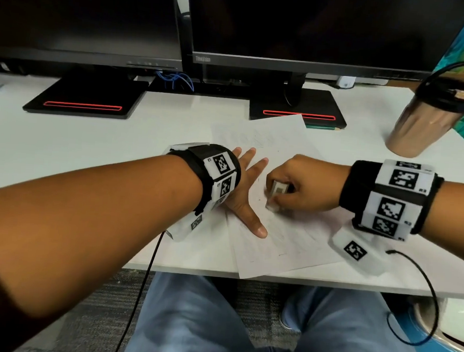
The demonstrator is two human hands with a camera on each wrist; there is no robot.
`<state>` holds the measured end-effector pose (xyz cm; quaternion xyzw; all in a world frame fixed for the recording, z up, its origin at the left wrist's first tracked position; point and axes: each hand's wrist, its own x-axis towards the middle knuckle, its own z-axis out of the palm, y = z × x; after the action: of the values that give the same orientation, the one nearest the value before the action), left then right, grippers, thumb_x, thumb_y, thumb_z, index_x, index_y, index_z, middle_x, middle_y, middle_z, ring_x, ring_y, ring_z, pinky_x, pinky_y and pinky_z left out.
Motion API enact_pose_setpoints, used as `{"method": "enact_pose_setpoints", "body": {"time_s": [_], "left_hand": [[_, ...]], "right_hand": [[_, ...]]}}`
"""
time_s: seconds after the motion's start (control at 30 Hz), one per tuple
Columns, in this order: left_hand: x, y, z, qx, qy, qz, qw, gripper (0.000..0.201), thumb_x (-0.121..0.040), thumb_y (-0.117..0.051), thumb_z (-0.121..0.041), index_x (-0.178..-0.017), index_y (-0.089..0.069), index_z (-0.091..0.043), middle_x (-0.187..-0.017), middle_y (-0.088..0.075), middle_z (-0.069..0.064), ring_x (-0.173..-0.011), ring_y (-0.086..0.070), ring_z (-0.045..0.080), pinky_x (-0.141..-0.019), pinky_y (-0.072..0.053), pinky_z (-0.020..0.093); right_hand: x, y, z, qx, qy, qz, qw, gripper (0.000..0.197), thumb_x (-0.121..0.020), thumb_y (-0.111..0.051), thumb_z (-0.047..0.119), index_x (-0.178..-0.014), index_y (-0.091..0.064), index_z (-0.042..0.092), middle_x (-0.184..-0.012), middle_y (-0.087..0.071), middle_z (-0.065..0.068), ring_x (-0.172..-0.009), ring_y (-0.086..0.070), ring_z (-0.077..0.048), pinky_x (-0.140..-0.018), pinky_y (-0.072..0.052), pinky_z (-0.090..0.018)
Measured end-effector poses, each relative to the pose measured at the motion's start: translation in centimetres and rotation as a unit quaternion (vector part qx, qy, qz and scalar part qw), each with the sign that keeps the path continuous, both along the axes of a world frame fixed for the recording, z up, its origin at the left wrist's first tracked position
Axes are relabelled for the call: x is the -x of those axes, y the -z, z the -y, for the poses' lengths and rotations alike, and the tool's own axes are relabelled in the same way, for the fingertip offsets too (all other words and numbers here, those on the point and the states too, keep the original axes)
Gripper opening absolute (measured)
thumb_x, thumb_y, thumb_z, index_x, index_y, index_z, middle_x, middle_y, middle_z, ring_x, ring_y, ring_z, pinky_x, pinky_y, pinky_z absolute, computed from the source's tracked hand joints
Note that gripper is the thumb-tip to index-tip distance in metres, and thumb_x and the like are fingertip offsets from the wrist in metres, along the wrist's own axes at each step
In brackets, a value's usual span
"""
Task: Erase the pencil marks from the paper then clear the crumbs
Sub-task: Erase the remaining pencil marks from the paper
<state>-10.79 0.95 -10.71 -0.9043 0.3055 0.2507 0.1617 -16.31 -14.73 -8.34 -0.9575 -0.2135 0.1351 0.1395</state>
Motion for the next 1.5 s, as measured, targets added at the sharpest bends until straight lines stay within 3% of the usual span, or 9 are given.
{"method": "enact_pose_setpoints", "body": {"time_s": [0.2, 0.47, 0.6, 0.73, 0.9, 1.0, 1.1, 1.23, 1.5], "left_hand": [[0.0, 0.0, 0.0, -0.005, 0.001, -0.001, 1.0, 0.152, -0.048, -0.06, -0.095, -0.148, 0.034, -0.029, -0.159, 0.036, 0.005, -0.149, 0.023, 0.033, -0.118, 0.0, 0.059], [-0.1, 0.0, 0.0, -0.007, 0.004, 0.001, 1.0, 0.152, -0.048, -0.059, -0.095, -0.149, 0.033, -0.029, -0.159, 0.035, 0.004, -0.149, 0.023, 0.032, -0.118, 0.001, 0.059], [-0.1, 0.1, 0.0, -0.001, -0.002, 0.003, 1.0, 0.153, -0.046, -0.059, -0.096, -0.149, 0.032, -0.03, -0.159, 0.034, 0.004, -0.149, 0.022, 0.033, -0.118, 0.001, 0.059], [0.0, 0.0, 0.0, -0.012, 0.003, 0.004, 1.0, 0.152, -0.048, -0.059, -0.095, -0.149, 0.032, -0.029, -0.159, 0.034, 0.004, -0.149, 0.022, 0.033, -0.118, 0.0, 0.059], [0.0, -0.2, -0.2, 0.003, -0.006, -0.008, 1.0, 0.152, -0.046, -0.059, -0.096, -0.149, 0.032, -0.031, -0.158, 0.036, 0.003, -0.149, 0.024, 0.032, -0.117, 0.001, 0.061], [0.0, -0.2, -0.4, 0.011, -0.013, -0.022, 1.0, 0.152, -0.046, -0.058, -0.097, -0.149, 0.032, -0.031, -0.158, 0.038, 0.002, -0.148, 0.027, 0.031, -0.118, 0.003, 0.061], [0.3, -1.2, -0.6, 0.014, -0.033, -0.045, 0.998, 0.146, -0.054, -0.056, -0.096, -0.151, 0.03, -0.027, -0.159, 0.035, 0.001, -0.148, 0.026, 0.03, -0.12, 0.004, 0.057], [1.4, -3.7, -1.6, 0.0, -0.035, -0.052, 0.998, 0.128, -0.071, -0.049, -0.09, -0.155, 0.021, -0.023, -0.163, 0.025, -0.002, -0.152, 0.015, 0.025, -0.121, 0.002, 0.045], [4.1, -5.0, -3.5, -0.037, -0.008, -0.077, 0.996, 0.108, -0.082, -0.042, -0.083, -0.158, 0.011, -0.029, -0.165, 0.015, -0.003, -0.152, 0.01, 0.024, -0.121, -0.007, 0.05]], "right_hand": [[0.4, 0.3, -0.3, 0.014, -0.028, 0.019, 0.999, 0.022, -0.085, -0.067, 0.029, -0.081, -0.065, 0.007, -0.068, -0.066, -0.004, -0.059, -0.057, -0.015, -0.06, -0.05, -0.033], [0.9, 0.2, -0.4, 0.011, -0.016, 0.002, 1.0, 0.016, -0.085, -0.065, 0.028, -0.083, -0.069, 0.013, -0.073, -0.069, 0.002, -0.063, -0.061, -0.011, -0.064, -0.053, -0.034], [-0.2, -0.3, 1.0, 0.007, 0.05, 0.007, 0.999, 0.012, -0.085, -0.066, 0.028, -0.083, -0.07, 0.017, -0.078, -0.072, 0.005, -0.071, -0.066, -0.013, -0.071, -0.056, -0.039], [1.3, 0.3, -0.7, -0.006, 0.0, -0.01, 1.0, 0.014, -0.084, -0.066, 0.028, -0.083, -0.069, 0.014, -0.075, -0.071, 0.002, -0.067, -0.064, -0.013, -0.065, -0.054, -0.033], [0.6, -1.1, 1.4, 0.054, 0.079, 0.032, 0.995, 0.014, -0.087, -0.063, 0.029, -0.085, -0.068, 0.017, -0.074, -0.066, 0.007, -0.072, -0.062, -0.016, -0.066, -0.051, -0.03], [1.7, -2.2, 1.8, -0.034, 0.134, 0.025, 0.99, 0.012, -0.089, -0.063, 0.03, -0.082, -0.067, 0.021, -0.064, -0.067, 0.012, -0.06, -0.064, -0.004, -0.057, -0.049, -0.02], [3.8, -2.8, 1.7, -0.108, 0.169, 0.0, 0.98, 0.011, -0.09, -0.063, 0.026, -0.081, -0.068, 0.022, -0.069, -0.071, 0.012, -0.063, -0.068, -0.004, -0.059, -0.053, -0.022], [6.4, -2.0, 2.1, -0.018, 0.138, -0.027, 0.99, 0.009, -0.087, -0.063, 0.033, -0.086, -0.069, 0.027, -0.082, -0.069, 0.016, -0.077, -0.063, 0.001, -0.073, -0.052, -0.024], [5.1, -1.9, 6.1, 0.015, 0.241, -0.001, 0.97, 0.01, -0.086, -0.067, 0.038, -0.082, -0.069, 0.029, -0.084, -0.064, 0.014, -0.078, -0.055, -0.001, -0.065, -0.041, -0.021]]}}
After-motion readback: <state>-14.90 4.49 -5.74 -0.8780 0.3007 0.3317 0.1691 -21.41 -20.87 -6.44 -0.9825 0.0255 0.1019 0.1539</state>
